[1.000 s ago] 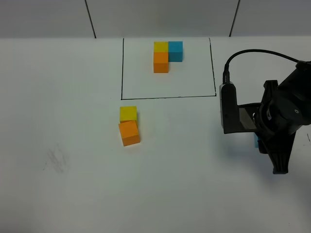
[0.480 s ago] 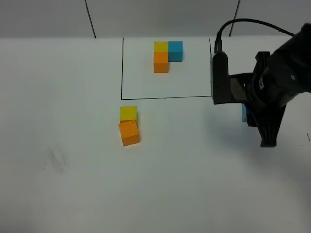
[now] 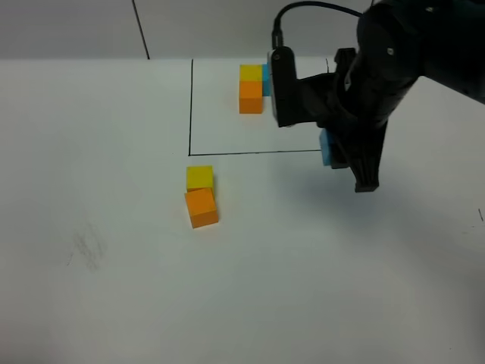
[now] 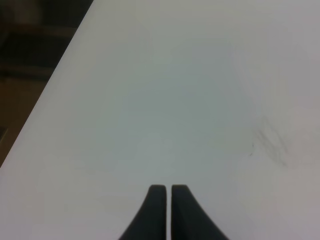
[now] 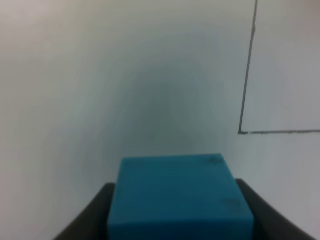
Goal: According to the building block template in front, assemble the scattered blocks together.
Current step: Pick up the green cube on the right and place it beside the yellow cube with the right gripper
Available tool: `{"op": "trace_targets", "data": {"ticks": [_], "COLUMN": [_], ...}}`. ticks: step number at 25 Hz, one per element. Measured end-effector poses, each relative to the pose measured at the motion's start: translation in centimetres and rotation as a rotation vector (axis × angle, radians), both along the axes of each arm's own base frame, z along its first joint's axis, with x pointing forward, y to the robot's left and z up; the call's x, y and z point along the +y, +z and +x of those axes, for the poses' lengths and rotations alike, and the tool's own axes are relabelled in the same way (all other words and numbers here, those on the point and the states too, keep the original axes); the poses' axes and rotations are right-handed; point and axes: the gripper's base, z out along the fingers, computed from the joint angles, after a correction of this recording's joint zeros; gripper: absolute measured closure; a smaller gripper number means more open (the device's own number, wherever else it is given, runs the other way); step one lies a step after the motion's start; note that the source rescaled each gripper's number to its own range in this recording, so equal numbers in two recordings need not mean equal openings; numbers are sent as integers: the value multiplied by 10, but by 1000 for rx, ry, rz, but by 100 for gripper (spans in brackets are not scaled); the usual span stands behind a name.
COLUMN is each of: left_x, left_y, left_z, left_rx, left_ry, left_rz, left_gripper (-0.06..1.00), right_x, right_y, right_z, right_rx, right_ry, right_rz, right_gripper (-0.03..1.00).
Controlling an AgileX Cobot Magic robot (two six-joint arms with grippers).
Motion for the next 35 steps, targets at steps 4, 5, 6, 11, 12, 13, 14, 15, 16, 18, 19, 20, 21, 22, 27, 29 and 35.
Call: {"op": "trace_targets", "data": {"ticks": [4,5,6,11,12,13,14,15,16,18,19,20,21,22,27,29,35], "left_x": [0,0,0,0,0,0,0,0,0,0,0,0,0,0,0,0,0], "left_y": [0,0,0,0,0,0,0,0,0,0,0,0,0,0,0,0,0], "left_z": [0,0,0,0,0,0,0,0,0,0,0,0,0,0,0,0,0], "left_rx": [0,0,0,0,0,0,0,0,0,0,0,0,0,0,0,0,0], "left_ry": [0,0,0,0,0,0,0,0,0,0,0,0,0,0,0,0,0], "left_rz": [0,0,0,0,0,0,0,0,0,0,0,0,0,0,0,0,0], "left_gripper": [94,94,94,94,94,94,94,94,94,94,94,94,94,94,94,94,94], "right_x": [26,32,39,67,72,76,79,83,85,90,92,93,94,94,99,102,107], "right_y": [2,1,-2,-11,-15,-17,-19,-22,-26,-32,-36,-38,-40,-42,-53,-57,-68], "right_z": [10,13,14,20,20,21,22,22,23,24,25,25,26,27,33,37,41], "right_rx": [8,10,15,31,39,45,48,53,62,74,82,90,92,95,102,101,116], "right_ry": [38,49,60,117,125,130,138,145,148,156,161,163,165,166,175,178,181], "right_rz": [8,8,7,28,34,36,36,38,35,33,29,32,30,28,20,19,27], "right_gripper": [50,50,50,50,50,50,50,50,50,50,50,50,50,50,50,50,50]}}
